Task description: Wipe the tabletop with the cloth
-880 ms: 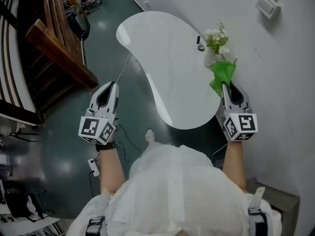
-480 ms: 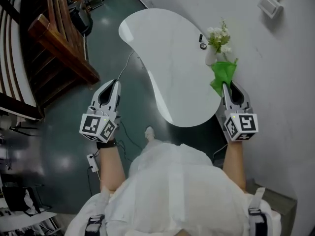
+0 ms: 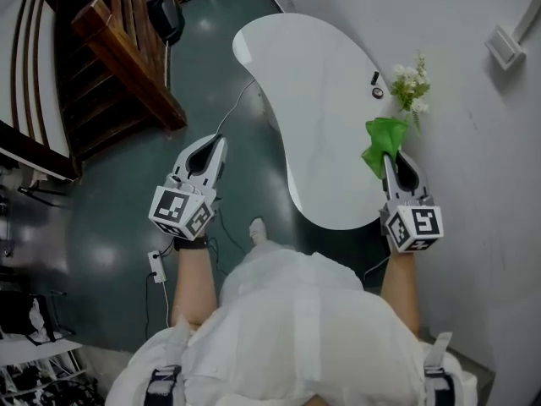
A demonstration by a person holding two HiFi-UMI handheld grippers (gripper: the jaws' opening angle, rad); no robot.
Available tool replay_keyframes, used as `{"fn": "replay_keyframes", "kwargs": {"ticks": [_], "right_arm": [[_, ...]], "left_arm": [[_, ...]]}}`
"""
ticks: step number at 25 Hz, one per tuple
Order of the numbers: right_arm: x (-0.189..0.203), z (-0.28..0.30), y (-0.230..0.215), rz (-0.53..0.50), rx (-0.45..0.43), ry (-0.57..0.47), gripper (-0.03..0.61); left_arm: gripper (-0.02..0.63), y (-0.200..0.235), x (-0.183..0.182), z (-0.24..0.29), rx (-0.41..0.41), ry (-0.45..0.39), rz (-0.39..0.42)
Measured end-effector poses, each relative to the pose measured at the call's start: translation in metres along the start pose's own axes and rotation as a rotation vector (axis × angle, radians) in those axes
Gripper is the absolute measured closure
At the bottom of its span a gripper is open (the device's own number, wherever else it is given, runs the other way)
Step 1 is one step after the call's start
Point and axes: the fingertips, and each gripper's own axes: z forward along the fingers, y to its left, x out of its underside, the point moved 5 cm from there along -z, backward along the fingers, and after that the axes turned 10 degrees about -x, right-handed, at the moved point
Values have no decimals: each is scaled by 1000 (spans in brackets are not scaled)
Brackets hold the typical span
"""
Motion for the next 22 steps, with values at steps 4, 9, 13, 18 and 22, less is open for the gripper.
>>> {"fn": "replay_keyframes", "kwargs": {"ticks": [4, 9, 13, 18, 22], "right_arm": [[1, 44, 9, 10, -27, 12, 508], [1, 123, 26, 20, -24, 33, 508], [-5, 185, 35, 26, 3, 44, 508], [-8, 253, 46, 28, 16, 47, 508], [-11, 294, 54, 21, -9, 52, 508]], "left_arm": [[595, 34, 7, 12, -13, 6, -13], [595, 109, 18, 26, -44, 23, -23], [595, 174, 23, 43, -61, 34, -35], [594, 237, 30, 65, -70, 20, -52], [595, 265, 33, 80, -69, 19, -51]]}}
